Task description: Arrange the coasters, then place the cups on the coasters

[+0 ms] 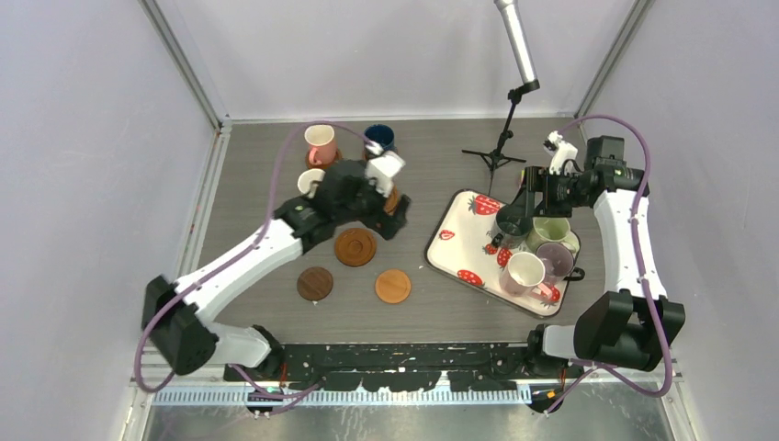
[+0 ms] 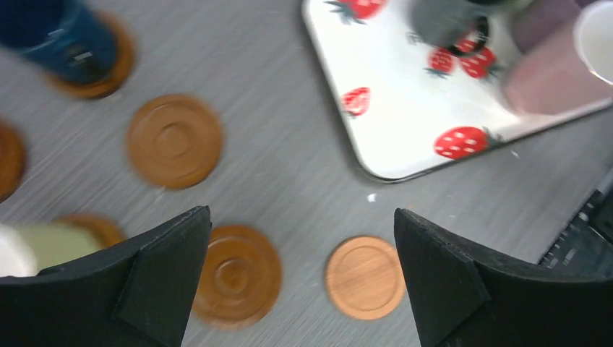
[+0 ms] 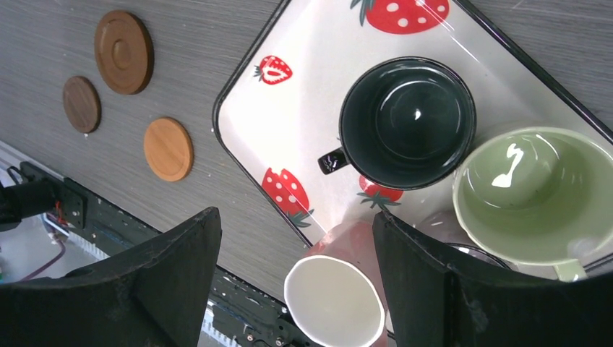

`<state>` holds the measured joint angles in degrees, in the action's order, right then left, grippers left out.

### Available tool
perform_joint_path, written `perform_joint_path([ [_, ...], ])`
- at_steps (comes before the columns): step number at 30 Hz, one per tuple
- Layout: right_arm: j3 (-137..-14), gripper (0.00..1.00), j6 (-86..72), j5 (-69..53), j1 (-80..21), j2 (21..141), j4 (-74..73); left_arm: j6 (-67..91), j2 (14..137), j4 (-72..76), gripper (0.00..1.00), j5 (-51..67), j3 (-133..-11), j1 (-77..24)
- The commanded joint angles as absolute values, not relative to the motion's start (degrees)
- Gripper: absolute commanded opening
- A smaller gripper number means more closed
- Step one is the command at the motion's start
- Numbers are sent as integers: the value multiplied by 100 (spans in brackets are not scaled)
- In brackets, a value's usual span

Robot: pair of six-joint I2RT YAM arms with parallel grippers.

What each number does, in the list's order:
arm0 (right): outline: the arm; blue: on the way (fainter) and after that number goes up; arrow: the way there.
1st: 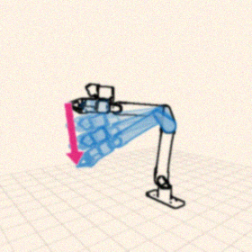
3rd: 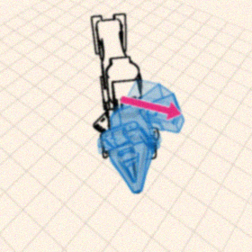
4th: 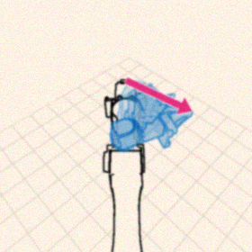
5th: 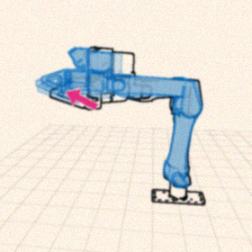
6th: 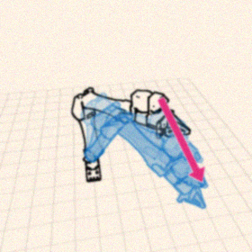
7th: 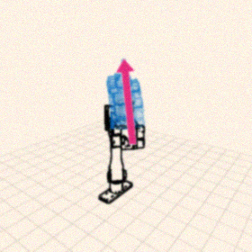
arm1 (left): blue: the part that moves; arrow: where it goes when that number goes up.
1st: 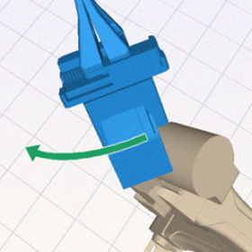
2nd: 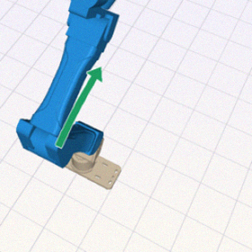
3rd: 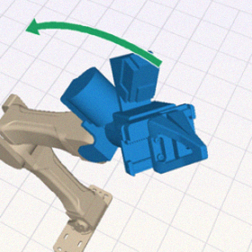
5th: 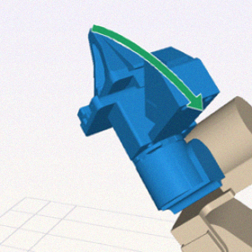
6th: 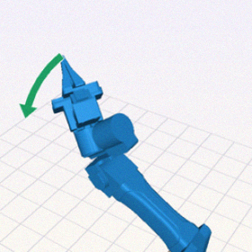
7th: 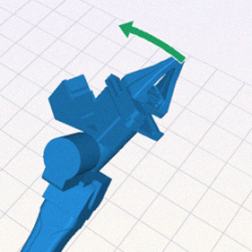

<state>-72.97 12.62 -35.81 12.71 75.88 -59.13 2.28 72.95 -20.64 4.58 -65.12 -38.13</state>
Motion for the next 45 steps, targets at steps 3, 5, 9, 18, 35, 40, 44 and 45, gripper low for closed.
perform_joint_path([
  [3, -7612, 81, 1031, -3223, 1456, 7386, -5897, 128, 8845, -2014, 99, 382, -7556, -5060],
  [5, -7671, 82, 896, -3132, 1634, 7435, -5855, 261, 9328, -2021, 96, 301, -8025, -5414],
  [9, -7694, 83, 654, -3065, 2030, 7508, -5724, 467, 10100, -1915, 90, -102, -8598, -5901],
  [18, -7294, 84, 493, -3035, 2502, 7288, -5376, 696, 11647, -1675, 77, -432, -9740, -6316],
  [35, -7168, 84, 672, -3191, 2814, 7167, -5410, 585, 13618, -1986, 58, -836, -11825, -6354],
  [40, -7169, 84, 715, -3259, 2893, 7170, -5416, 602, 13835, -2155, 36, -993, -12093, -6325],
  [44, -7185, 84, 820, -3296, 2924, 7165, -5515, 774, 13369, -2041, 12, -1048, -11595, -6313],
  [45, -7170, 84, 840, -3296, 2931, 7163, -5526, 793, 13209, -1983, 7, -1073, -11437, -6316],
])
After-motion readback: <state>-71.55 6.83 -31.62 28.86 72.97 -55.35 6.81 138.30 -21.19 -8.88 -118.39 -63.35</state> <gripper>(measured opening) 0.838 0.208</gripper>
